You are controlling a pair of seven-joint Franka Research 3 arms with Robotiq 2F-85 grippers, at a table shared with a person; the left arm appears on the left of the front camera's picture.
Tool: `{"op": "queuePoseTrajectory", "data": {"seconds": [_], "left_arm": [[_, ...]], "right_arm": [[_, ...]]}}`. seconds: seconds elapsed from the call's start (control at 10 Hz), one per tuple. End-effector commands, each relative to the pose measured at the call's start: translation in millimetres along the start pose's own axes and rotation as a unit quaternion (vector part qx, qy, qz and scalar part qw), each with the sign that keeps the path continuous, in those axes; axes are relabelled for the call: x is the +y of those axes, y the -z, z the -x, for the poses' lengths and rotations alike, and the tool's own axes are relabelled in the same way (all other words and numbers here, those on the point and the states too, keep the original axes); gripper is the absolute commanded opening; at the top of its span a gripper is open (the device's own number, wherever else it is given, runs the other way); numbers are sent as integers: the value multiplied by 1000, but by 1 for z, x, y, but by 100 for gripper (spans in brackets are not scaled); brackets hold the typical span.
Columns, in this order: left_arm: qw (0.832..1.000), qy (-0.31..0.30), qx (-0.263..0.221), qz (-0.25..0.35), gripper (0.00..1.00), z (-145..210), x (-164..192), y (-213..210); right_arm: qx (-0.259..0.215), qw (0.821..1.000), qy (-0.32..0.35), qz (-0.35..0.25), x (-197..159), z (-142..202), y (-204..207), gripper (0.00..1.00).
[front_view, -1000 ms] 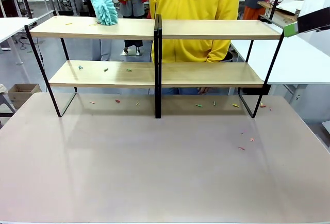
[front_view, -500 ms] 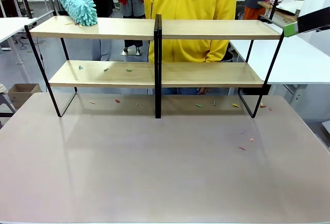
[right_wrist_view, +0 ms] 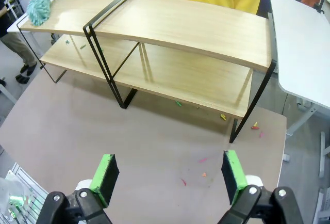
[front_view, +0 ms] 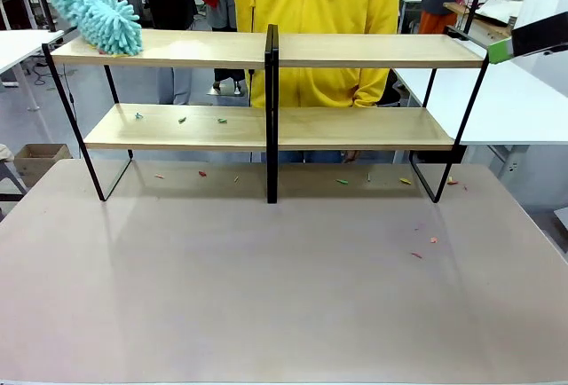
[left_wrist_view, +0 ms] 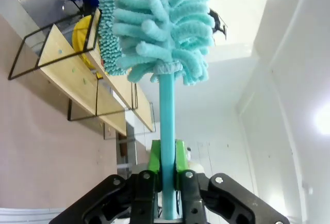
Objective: Clean the shelves.
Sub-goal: Clean another randomly selected level of the Shelf with the Duster.
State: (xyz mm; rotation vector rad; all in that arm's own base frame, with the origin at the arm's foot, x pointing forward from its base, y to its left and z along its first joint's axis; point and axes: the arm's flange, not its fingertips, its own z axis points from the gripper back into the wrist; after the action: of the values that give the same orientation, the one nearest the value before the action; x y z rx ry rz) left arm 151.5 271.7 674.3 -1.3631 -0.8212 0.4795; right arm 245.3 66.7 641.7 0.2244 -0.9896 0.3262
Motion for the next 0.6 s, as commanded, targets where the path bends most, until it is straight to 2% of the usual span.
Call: {"op": "queuePoseTrajectory", "data": {"seconds": [0.0,0.3,0.5], "left_arm": [[998,19,51,15,13,-2,-3,22],[995,34,89,-1,13,4,-11,53],[998,29,64,-1,13,-2,-10,40]], "right_arm": [[1,1000,-1,-1,0,0,0,100],[1,1000,-1,-1,0,0,0,100],[1,1000,-1,-1,0,0,0,100]]}}
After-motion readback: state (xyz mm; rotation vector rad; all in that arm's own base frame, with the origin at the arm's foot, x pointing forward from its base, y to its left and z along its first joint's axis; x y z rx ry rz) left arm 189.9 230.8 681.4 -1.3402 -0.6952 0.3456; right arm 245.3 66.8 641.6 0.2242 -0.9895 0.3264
